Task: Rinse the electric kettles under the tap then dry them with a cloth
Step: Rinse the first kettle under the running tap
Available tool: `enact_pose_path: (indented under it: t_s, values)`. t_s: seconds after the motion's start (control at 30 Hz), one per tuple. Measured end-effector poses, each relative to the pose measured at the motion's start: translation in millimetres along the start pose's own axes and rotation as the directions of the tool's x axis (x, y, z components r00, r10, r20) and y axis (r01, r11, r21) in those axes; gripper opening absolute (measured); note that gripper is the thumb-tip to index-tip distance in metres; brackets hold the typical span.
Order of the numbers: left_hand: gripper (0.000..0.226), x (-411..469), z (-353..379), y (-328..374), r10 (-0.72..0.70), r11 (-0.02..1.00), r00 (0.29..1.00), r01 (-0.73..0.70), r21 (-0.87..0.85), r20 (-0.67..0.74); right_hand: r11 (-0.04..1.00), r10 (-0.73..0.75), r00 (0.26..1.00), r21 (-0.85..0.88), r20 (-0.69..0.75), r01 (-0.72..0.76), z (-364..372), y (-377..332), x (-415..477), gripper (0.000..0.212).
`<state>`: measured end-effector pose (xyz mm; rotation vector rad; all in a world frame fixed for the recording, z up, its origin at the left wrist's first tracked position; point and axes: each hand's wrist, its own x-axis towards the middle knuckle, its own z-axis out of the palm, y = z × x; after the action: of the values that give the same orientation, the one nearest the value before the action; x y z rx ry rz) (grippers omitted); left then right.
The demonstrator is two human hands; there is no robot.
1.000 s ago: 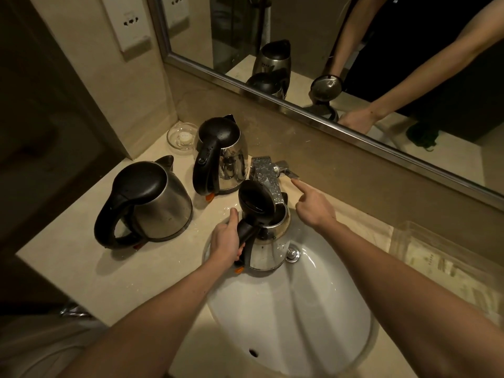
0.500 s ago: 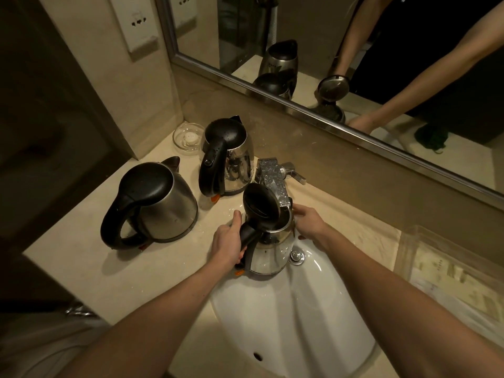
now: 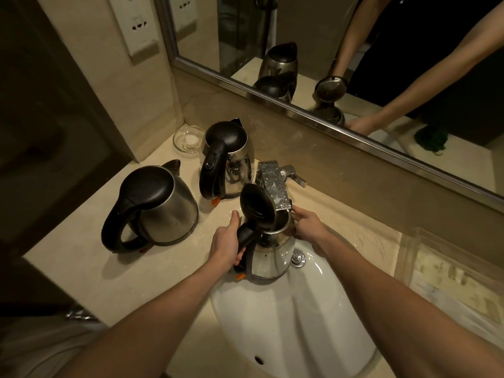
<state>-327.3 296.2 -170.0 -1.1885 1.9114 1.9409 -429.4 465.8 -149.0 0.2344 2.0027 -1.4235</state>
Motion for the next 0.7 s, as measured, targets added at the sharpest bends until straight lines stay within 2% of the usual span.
enact_pose_path:
  t_s: [0.23, 0.4, 0.7]
  values:
    - [0.073, -1.4, -2.1, 0.4, 0.014, 1.000, 1.000, -0.014, 0.002, 0.009, 0.999, 0.054, 0.998, 0.011, -0.030, -0.054, -0.4, -1.4, 2.7, 0.068]
    - [0.069, -4.6, -0.9, 3.2, 0.032, 0.999, 0.999, -0.032, 0.023, 0.009, 0.988, 0.097, 0.995, 0.121, -0.034, -0.092, -3.9, 2.0, 0.2, 0.053]
    - [0.068, -5.9, 4.9, 1.1, 0.039, 0.998, 0.999, -0.040, 0.038, 0.011, 0.979, 0.077, 0.996, 0.192, -0.048, -0.067, -3.1, 5.0, -3.5, 0.046]
